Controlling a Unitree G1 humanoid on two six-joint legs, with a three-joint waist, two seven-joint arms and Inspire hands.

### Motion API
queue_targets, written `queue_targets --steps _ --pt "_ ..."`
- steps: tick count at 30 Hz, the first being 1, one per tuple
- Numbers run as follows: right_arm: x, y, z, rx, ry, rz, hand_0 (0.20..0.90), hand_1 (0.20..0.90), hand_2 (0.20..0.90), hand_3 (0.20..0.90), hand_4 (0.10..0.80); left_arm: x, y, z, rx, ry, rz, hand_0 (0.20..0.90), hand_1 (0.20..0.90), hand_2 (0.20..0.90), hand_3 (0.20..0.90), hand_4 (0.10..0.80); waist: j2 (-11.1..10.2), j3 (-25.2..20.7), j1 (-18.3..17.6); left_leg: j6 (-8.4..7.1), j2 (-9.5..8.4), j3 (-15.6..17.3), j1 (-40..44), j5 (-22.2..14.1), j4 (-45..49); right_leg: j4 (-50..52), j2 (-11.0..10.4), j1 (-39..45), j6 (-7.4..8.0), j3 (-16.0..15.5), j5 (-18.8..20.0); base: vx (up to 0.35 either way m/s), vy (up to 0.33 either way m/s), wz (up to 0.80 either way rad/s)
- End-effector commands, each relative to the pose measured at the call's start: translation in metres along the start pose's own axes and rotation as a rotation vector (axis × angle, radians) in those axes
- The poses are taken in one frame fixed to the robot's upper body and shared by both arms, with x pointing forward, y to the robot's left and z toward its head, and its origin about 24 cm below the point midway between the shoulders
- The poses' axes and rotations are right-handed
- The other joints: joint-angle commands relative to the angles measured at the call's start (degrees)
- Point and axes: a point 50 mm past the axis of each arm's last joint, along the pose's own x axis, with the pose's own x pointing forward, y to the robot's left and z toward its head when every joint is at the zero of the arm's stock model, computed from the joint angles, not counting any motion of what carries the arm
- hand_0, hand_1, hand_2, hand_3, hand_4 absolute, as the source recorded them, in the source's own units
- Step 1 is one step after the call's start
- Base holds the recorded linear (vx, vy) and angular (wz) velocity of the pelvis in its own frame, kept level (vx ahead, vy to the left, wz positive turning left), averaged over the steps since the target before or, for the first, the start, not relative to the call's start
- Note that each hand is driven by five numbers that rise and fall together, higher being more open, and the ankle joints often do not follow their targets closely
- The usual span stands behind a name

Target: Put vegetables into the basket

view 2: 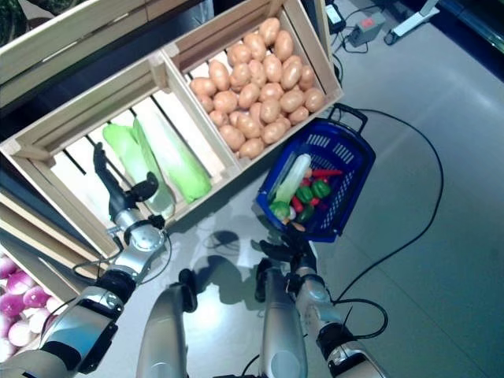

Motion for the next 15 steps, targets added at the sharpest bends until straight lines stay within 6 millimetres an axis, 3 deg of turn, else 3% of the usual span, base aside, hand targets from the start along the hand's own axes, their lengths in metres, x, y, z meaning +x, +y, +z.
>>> queue_targets --steps 1,9,15 --pt "0.002 0.007 0.021 0.080 -0.132 -0.012 0.900 0.900 0.900 0.900 0.800 0.016 -0.002 0.047 -0.169 -0.137 0.198 0.900 0.900 0.900 0.900 0.800 0.7 -2.2 0.4 1.34 -1.02 0.5 1.0 -7.6 2.8 2.4 -1.3 2.4 1.49 2.4 -3.7 -0.036 0.000 0.03" --pt "0.005 0.011 0.023 0.074 -0.129 -0.006 0.900 0.900 0.900 0.900 0.800 0.018 -0.005 0.053 -0.172 -0.150 0.221 0.900 0.900 0.900 0.900 0.800 0.6 -1.8 0.7 1.23 -1.49 0.4 0.2 -7.6 2.7 2.5 -0.9 1.5 1.63 2.6 -3.5 -0.013 0.000 0.01" --pt "0.007 0.011 0.030 0.059 -0.135 -0.009 0.900 0.900 0.900 0.900 0.800 0.028 -0.009 0.073 -0.223 -0.208 0.136 0.900 0.900 0.900 0.900 0.800 0.2 -1.0 0.1 1.27 -1.06 0.4 -1.1 -7.9 3.5 3.3 -0.3 0.1 1.53 3.0 -3.7 0.000 0.000 0.00"
